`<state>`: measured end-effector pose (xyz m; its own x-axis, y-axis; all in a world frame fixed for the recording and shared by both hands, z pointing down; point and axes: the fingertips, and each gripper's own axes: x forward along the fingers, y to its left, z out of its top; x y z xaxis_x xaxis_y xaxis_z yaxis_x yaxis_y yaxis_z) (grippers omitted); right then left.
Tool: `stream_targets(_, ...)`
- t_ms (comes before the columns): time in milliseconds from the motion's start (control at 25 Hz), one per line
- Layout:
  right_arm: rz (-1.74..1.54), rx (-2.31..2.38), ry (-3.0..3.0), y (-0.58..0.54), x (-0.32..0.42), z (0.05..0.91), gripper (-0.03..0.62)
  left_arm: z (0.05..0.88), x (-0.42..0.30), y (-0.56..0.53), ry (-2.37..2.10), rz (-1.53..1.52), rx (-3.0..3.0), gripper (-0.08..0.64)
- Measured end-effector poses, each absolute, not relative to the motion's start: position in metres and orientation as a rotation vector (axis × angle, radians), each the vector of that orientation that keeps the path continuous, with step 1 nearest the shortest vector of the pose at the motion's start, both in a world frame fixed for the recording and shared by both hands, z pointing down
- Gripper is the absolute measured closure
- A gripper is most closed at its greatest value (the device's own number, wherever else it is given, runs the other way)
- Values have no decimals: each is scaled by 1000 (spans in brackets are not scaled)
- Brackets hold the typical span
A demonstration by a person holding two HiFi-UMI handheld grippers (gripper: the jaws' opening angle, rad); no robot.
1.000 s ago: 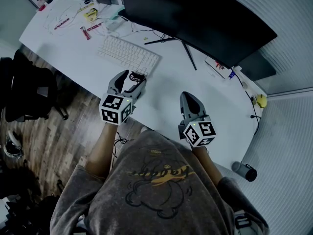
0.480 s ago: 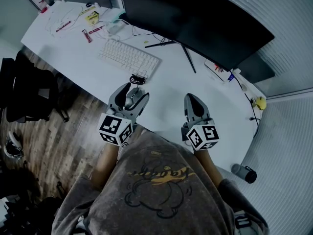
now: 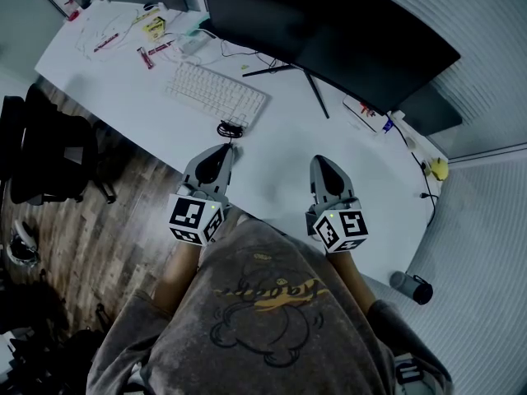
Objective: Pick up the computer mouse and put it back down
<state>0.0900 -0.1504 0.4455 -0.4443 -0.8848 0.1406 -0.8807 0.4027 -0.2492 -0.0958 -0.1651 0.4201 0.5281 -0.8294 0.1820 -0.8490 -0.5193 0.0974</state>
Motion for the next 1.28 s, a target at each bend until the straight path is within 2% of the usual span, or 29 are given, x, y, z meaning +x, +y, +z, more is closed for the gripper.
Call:
stream_targets(560, -445, -1655, 2653, -139, 93, 461, 594, 450, -100, -160, -1511, 192, 2555, 541)
stream_targets(1280, -380, -1660, 2649, -137, 93, 453, 595, 446, -105, -155, -1521, 158, 2534, 541)
